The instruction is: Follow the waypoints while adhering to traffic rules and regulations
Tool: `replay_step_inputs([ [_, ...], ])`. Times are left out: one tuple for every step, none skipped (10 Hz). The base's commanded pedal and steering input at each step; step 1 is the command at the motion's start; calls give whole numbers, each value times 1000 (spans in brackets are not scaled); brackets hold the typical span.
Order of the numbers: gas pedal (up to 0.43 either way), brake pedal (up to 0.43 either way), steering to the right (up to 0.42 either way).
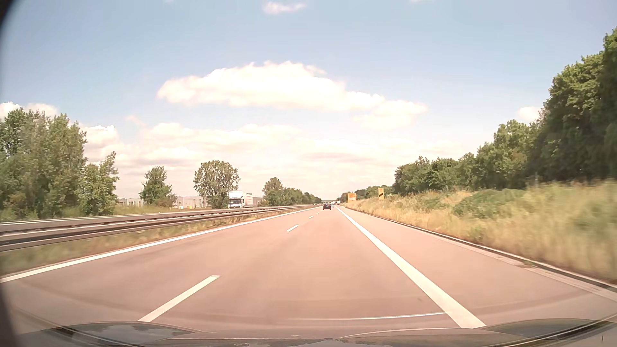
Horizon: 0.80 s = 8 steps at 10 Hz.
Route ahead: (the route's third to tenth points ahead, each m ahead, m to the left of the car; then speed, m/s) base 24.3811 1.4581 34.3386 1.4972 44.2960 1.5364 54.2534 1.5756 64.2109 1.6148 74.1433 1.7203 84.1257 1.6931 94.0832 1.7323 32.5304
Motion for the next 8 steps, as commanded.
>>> replay_step_inputs([
  [240, 12, 0],
  [240, 6, 0],
  [240, 12, 0],
  [240, 6, 0],
  [240, 6, 1],
  [240, 12, 1],
  [240, 12, 1],
  [240, 12, 1],
])
